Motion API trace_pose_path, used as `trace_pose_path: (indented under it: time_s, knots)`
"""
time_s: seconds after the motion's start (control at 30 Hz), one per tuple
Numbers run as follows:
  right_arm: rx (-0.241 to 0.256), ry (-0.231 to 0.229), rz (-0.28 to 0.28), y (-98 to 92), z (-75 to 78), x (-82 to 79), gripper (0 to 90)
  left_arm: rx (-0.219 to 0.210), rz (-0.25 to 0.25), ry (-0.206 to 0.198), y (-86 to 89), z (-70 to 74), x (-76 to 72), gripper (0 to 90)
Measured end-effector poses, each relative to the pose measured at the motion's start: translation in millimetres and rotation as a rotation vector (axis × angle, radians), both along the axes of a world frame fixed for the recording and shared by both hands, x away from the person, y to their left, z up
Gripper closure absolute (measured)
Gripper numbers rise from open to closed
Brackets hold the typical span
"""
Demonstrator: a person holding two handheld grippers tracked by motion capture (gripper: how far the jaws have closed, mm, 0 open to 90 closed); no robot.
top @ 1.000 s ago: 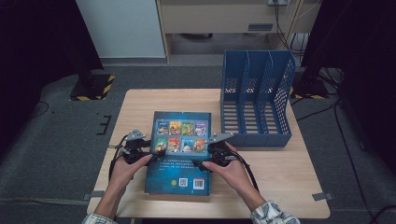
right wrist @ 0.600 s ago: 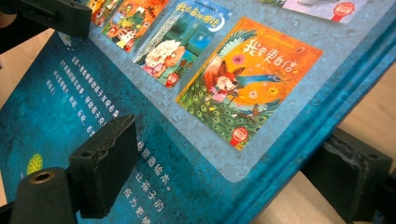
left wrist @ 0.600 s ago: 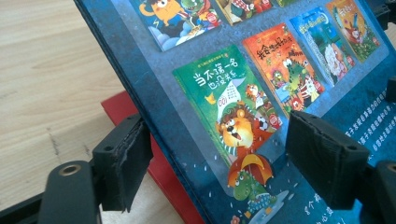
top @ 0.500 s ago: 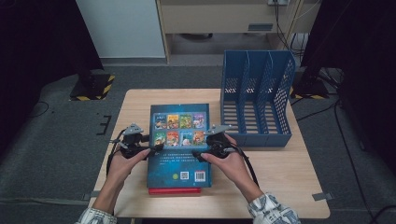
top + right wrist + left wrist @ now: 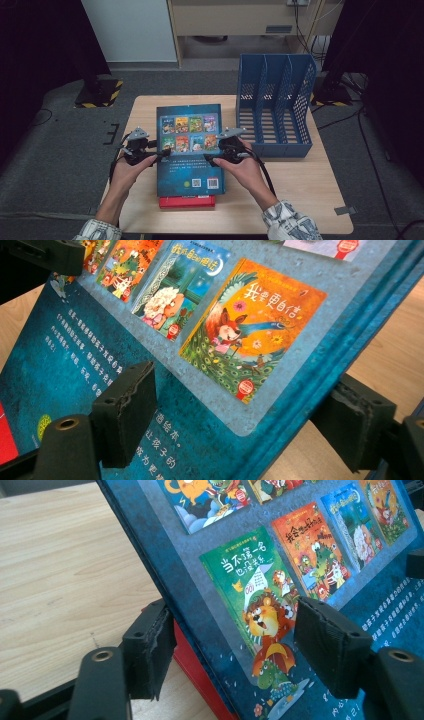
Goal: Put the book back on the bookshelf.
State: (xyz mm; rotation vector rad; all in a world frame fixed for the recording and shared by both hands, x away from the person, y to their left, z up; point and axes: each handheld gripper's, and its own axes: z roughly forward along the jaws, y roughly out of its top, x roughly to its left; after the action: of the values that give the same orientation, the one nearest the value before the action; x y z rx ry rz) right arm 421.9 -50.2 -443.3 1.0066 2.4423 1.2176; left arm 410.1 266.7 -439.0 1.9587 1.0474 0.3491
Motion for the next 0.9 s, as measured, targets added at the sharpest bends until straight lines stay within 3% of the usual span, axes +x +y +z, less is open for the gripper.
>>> trace_pose_path:
  time_s: [0.47, 0.9]
  knots:
    - [0.0, -0.027, -0.027, 4.4, 12.3, 12.9, 28.0, 0.0, 0.018, -0.024, 5.7, 11.4, 13.3, 37.7]
    - [0.0, -0.065, -0.062, 7.7, 26.5, 28.1, 33.6, 0.026, 0.026, -0.042, 7.4, 25.6, 30.9, 40.8]
